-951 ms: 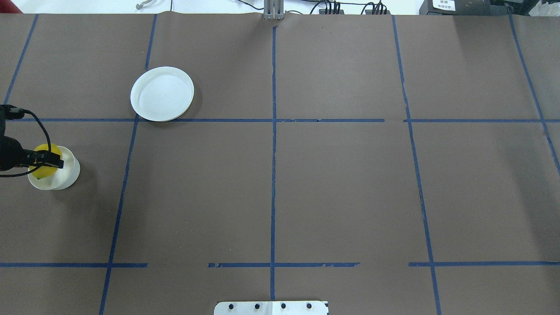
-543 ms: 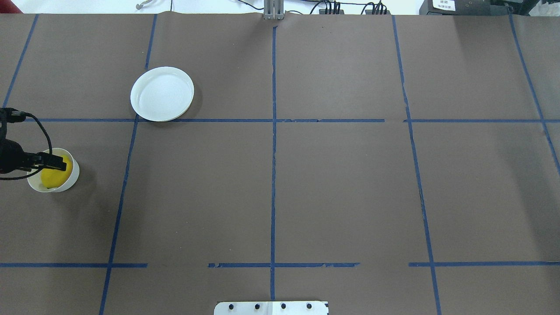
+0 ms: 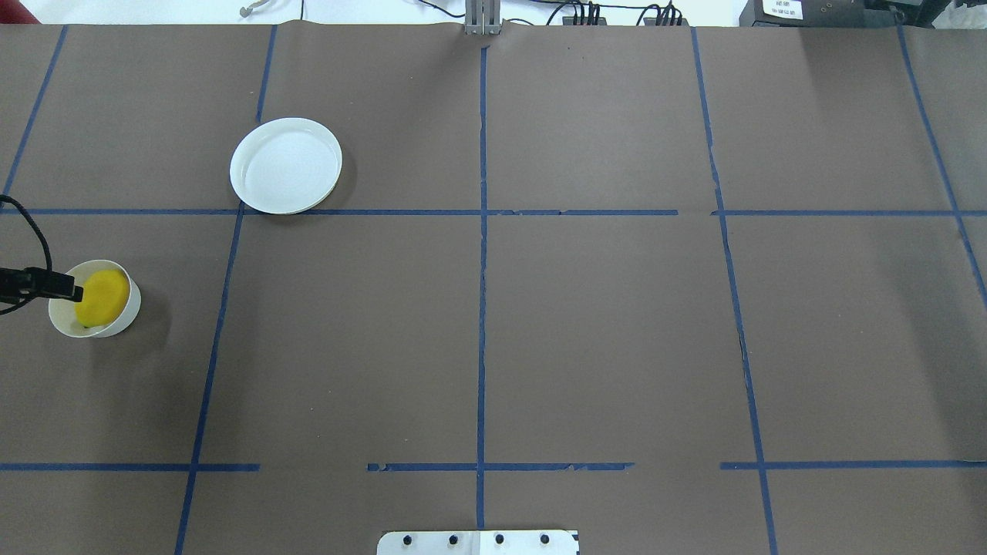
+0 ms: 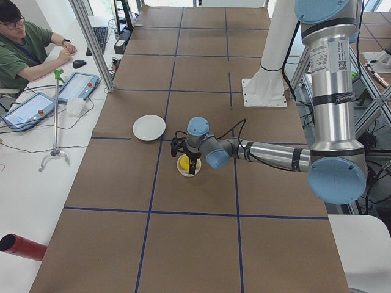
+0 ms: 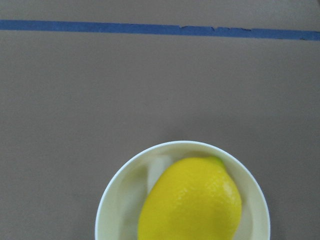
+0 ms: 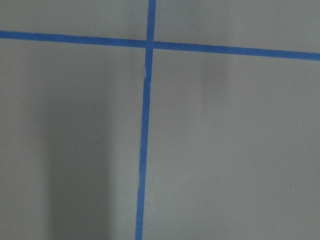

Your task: Move lemon from plate to bowl

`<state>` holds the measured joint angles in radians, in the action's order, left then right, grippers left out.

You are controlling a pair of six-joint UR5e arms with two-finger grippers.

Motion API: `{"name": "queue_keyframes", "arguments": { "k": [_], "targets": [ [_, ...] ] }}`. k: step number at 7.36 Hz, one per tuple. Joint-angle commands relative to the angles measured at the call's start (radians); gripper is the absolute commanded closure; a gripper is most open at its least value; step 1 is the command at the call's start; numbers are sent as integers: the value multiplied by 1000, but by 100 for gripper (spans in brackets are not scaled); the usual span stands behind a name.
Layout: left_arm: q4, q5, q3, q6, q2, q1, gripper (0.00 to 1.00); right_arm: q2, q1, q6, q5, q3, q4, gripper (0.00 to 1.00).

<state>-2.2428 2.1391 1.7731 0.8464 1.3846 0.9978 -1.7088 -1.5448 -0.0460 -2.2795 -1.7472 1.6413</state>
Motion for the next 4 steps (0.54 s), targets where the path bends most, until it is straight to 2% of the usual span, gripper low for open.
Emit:
{"name": "queue_keyframes", "arguments": {
  "k": [1, 3, 4],
  "targets": [
    [104, 54, 9, -308, -27, 181, 0, 0, 0, 0, 0, 0, 0, 0],
    [358, 58, 8, -670, -13, 388, 0, 0, 0, 0, 0, 0, 0, 0],
    [485, 105, 8, -819, -1, 507, 0, 0, 0, 0, 0, 0, 0, 0]
  ]
}}
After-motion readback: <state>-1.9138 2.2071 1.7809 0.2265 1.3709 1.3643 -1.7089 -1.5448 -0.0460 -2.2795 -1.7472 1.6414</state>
